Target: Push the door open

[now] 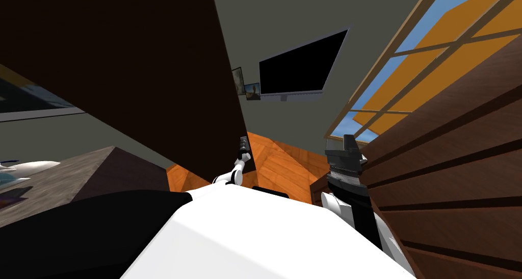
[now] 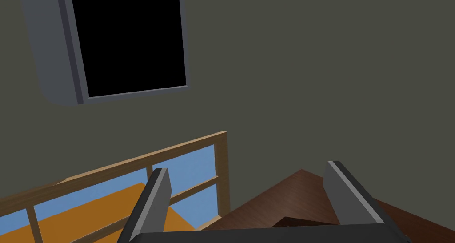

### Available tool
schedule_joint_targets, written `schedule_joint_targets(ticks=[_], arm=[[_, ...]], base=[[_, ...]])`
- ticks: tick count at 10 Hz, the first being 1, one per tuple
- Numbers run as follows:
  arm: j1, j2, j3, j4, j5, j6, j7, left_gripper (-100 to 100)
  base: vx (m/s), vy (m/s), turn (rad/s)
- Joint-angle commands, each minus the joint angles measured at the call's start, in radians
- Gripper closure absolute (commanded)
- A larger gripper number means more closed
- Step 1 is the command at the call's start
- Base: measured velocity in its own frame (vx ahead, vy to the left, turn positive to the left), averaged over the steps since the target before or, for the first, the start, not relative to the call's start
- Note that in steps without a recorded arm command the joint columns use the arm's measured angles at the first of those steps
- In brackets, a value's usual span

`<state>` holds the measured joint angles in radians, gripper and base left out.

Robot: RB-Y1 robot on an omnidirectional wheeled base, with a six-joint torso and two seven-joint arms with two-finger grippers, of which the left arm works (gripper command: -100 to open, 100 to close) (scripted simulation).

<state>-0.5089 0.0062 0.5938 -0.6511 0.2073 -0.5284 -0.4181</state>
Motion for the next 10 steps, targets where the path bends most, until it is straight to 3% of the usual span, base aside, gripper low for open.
schedule_joint_targets(ticks=[1,2,4,5,8,10], arm=[[-0.004,0.001,-0.001,-0.003,0.0,-0.002,0.001,100],[0.0,0.02,0.022,-0.003,0.008,-0.003,-0.012,100],[0.0,0.023,0.027,-0.003,0.01,-0.003,-0.014,100],[-0.001,0.033,0.048,-0.006,0.018,-0.006,-0.026,100],[-0.001,0.037,0.066,-0.009,0.025,-0.008,-0.035,100],[-0.002,0.036,0.095,-0.013,0.036,-0.012,-0.051,100]], base=[[0.0,0.0,0.0],[0.122,-0.026,0.002],[0.139,-0.024,0.025],[0.16,-0.012,0.018],[0.173,0.017,0.016],[0.173,-0.008,0.023]])
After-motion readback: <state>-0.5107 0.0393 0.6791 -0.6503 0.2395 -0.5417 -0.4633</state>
